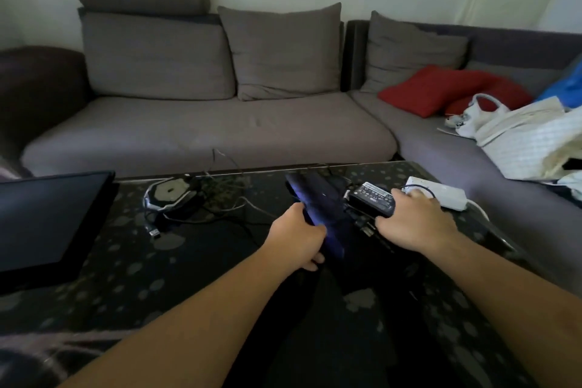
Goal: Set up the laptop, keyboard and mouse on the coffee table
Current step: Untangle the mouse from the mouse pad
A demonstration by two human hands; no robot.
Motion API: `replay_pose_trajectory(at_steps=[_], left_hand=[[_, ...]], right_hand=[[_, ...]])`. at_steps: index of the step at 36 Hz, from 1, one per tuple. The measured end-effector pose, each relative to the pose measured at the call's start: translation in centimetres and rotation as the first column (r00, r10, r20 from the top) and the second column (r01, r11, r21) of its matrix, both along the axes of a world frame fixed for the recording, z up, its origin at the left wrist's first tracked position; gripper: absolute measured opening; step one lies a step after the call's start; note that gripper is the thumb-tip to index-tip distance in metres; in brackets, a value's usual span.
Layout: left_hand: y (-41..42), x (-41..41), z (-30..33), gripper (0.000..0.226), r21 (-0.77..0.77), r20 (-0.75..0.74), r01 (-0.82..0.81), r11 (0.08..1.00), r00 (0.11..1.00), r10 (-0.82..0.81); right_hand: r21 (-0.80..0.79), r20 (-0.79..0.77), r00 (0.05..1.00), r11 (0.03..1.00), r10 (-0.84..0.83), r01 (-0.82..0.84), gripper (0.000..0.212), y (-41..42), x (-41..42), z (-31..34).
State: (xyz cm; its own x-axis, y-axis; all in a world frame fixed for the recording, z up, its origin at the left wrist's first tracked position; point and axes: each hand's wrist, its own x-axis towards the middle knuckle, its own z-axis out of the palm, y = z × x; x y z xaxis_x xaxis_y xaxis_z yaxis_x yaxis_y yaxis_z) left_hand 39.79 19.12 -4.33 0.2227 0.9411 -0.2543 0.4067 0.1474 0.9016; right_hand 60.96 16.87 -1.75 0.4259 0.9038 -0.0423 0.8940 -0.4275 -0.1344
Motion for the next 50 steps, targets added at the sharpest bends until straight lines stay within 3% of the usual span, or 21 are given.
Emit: replay_pose_trajectory(at_steps=[3,5,7,9,11,14,17,19,22,26,30,33,36,40,44,46,50], left_hand=[[-0.3,-4.6,0.6,0.049,0.179,-0.209,-0.072,0.981,0.972,0.11],[0.1,-7.9,0.9,0.039,0.325,-0.289,-0.116,0.939,0.933,0.215],[0.8,-10.9,1.3,0.035,0.46,-0.327,-0.152,0.875,0.887,0.326],[2.0,-13.7,1.6,0.044,0.609,-0.376,-0.148,0.779,0.81,0.449],[3.5,-16.4,2.1,0.064,0.628,-0.496,-0.111,0.77,0.705,0.507],[6.0,-20.0,2.2,0.085,0.483,-0.653,-0.117,0.868,0.612,0.446],[7.8,-21.3,0.9,0.086,0.354,-0.643,-0.109,0.929,0.693,0.326],[8.3,-20.6,0.1,0.071,0.386,-0.561,-0.147,0.911,0.746,0.358],[8.4,-18.5,-0.6,0.053,0.439,-0.467,-0.197,0.877,0.783,0.41],[7.3,-14.3,-0.4,0.049,0.436,-0.326,-0.128,0.891,0.9,0.289],[6.0,-9.8,0.3,0.052,0.298,0.0,-0.182,0.937,0.982,0.191],[5.5,-6.5,1.5,0.05,0.182,0.259,-0.238,0.954,0.948,0.187],[5.3,-2.9,2.7,0.052,0.139,0.398,-0.175,0.975,0.911,0.107],[4.0,2.2,3.7,0.036,0.238,0.223,-0.02,0.971,0.974,-0.035],[2.3,4.5,3.3,0.036,0.186,0.049,0.086,0.979,0.994,-0.096],[1.4,4.1,3.3,0.037,0.145,-0.074,0.167,0.975,0.985,-0.158],[0.6,0.2,2.9,0.034,0.178,-0.096,-0.055,0.982,0.993,0.073]], right_hand=[[0.011,0.178,0.984,0.999,0.027,-0.03,0.059,-0.5,-4.0,1.3],[0.072,0.233,0.968,0.991,0.097,-0.117,0.052,-0.8,-7.0,1.5],[0.152,0.226,0.958,0.965,0.175,-0.213,0.051,-0.9,-9.9,1.2],[0.186,0.153,0.953,0.94,0.261,-0.287,0.054,-0.8,-12.3,0.6],[0.198,0.037,0.943,0.923,0.331,-0.331,0.053,-0.5,-14.2,-0.5],[0.138,-0.069,0.912,0.91,0.404,-0.392,0.069,0.2,-16.1,-2.6],[0.088,-0.078,0.875,0.877,0.478,-0.472,0.076,1.5,-16.7,-4.1],[0.122,-0.052,0.841,0.839,0.539,-0.53,0.082,2.4,-16.9,-4.3],[0.13,-0.188,0.803,0.824,0.566,-0.551,0.099,3.9,-18.3,-4.4],[0.229,-0.25,0.82,0.854,0.515,-0.467,0.112,5.9,-19.8,-5.1],[0.394,-0.437,0.765,0.865,0.473,-0.309,0.096,6.7,-18.9,-3.6],[0.516,-0.439,0.749,0.822,0.496,-0.241,0.08,6.1,-16.4,-1.3],[0.591,-0.406,0.749,0.775,0.524,-0.222,0.077,5.4,-12.5,0.7],[0.605,-0.239,0.854,0.759,0.462,-0.242,0.064,4.7,-7.1,1.3],[0.372,-0.043,0.899,0.842,0.436,-0.39,0.066,3.9,-4.4,-0.9],[0.262,-0.164,0.882,0.881,0.442,-0.393,0.078,3.1,-4.0,-1.1],[0.201,-0.371,0.852,0.928,0.37,-0.315,0.088,1.4,-5.0,0.5]])
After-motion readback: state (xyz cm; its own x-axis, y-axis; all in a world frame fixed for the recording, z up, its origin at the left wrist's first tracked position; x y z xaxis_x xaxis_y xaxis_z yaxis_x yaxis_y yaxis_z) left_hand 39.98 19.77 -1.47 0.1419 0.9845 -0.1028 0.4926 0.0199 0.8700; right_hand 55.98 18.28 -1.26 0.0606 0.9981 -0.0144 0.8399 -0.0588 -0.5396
